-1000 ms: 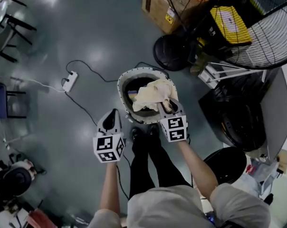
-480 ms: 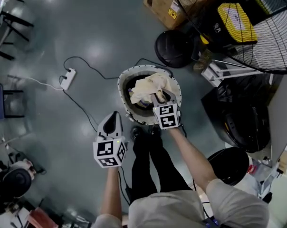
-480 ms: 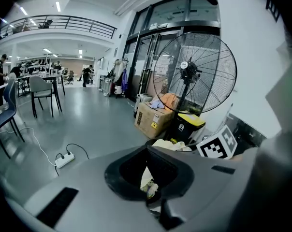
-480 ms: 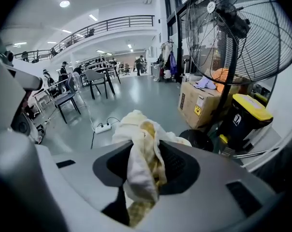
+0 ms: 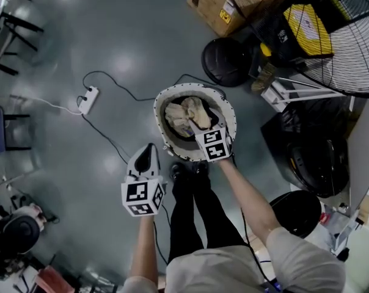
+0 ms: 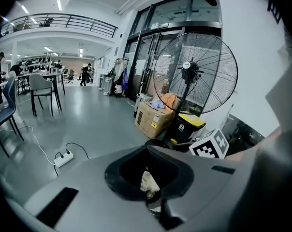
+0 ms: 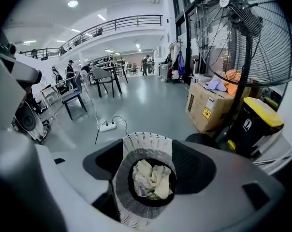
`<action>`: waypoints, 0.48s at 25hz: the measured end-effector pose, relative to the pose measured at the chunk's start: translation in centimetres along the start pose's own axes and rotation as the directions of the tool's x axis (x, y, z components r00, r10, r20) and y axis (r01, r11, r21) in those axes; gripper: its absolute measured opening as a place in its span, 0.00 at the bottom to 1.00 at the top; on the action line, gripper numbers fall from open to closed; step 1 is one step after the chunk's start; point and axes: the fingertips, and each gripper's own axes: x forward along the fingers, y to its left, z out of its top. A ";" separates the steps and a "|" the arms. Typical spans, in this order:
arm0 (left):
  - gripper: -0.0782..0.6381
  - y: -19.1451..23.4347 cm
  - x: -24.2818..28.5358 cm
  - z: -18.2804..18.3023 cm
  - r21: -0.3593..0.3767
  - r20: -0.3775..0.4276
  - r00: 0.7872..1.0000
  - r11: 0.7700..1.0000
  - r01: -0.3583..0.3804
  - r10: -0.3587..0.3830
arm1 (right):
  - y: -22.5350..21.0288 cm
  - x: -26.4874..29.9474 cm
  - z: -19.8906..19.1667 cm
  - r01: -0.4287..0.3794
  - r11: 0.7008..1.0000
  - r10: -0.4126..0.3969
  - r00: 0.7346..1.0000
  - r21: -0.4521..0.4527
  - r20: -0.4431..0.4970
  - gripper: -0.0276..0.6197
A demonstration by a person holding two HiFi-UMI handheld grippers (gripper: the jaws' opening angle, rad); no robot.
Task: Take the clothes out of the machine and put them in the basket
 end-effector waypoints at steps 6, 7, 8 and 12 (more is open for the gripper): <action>0.13 0.0 -0.3 1.1 0.013 0.008 1.000 1.000 0.005 -0.005 | -0.2 -2.7 1.0 0.015 0.999 -0.017 0.999 0.040 0.050 0.38; 0.13 -0.1 -0.4 1.4 0.017 0.010 1.000 1.000 0.004 -0.004 | -0.4 -3.4 1.3 0.017 0.999 -0.020 0.998 0.046 0.061 0.35; 0.13 -0.2 -0.5 1.7 0.019 0.013 1.000 1.000 0.003 -0.004 | -0.5 -4.2 1.7 0.022 0.998 -0.026 0.997 0.052 0.073 0.31; 0.13 -0.9 -1.2 2.9 0.026 0.024 1.000 1.000 0.004 -0.005 | -1.2 -8.3 2.9 0.047 0.995 -0.058 0.991 0.086 0.124 0.19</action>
